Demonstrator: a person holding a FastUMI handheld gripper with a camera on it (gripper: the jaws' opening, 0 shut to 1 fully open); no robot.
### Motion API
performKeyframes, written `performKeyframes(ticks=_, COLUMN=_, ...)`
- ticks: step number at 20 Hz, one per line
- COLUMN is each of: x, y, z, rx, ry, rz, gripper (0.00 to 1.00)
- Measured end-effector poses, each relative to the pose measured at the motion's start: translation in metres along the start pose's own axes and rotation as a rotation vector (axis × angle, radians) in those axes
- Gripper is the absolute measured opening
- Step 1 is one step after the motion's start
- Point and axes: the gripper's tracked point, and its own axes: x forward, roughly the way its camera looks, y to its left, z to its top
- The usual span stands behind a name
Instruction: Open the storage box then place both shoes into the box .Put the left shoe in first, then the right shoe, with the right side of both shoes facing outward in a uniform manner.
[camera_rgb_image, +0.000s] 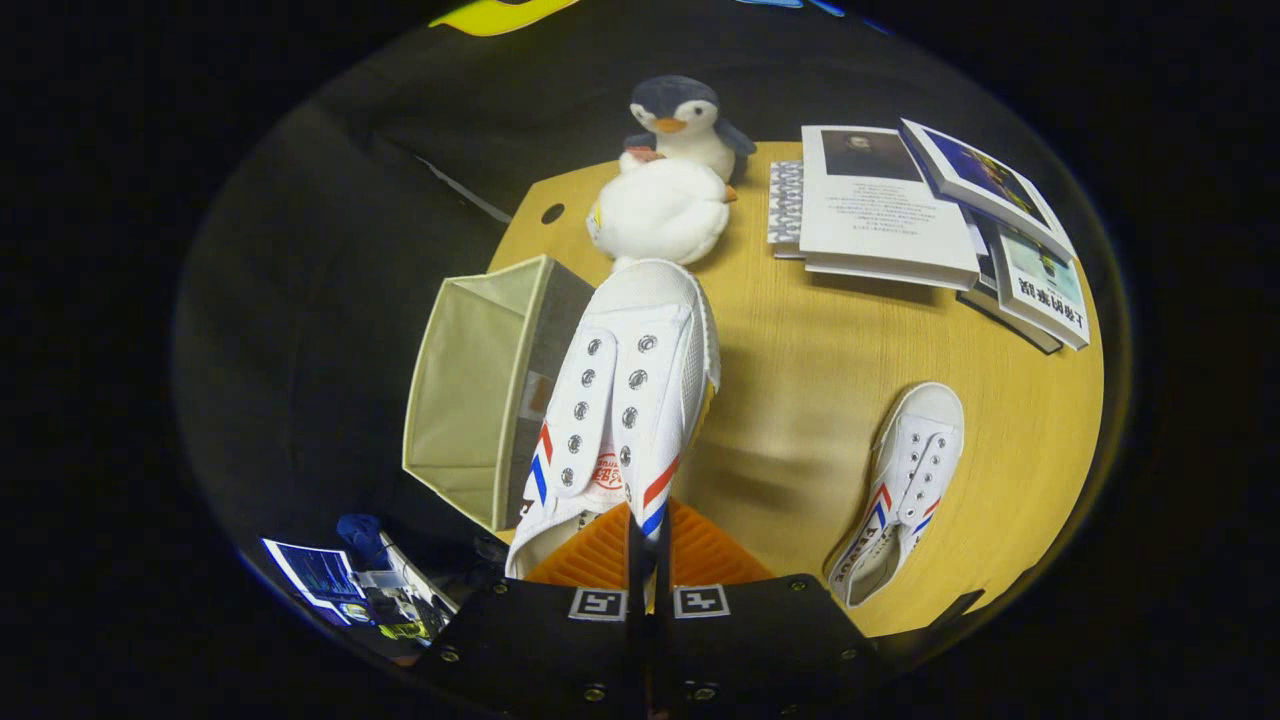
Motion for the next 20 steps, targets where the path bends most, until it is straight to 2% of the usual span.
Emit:
performKeyframes(ticks=6, x=-0.012, y=0.072, z=0.036, rx=-0.113, ry=-0.042, rz=0.065, gripper=0.03)
performKeyframes(ticks=12, x=0.022, y=0.135, z=0.053, rx=-0.215, ry=0.004, rz=0.098, gripper=0.03)
performKeyframes(ticks=20, x=0.082, y=0.168, z=0.054, rx=-0.359, ry=0.1, rz=0.018, gripper=0.03)
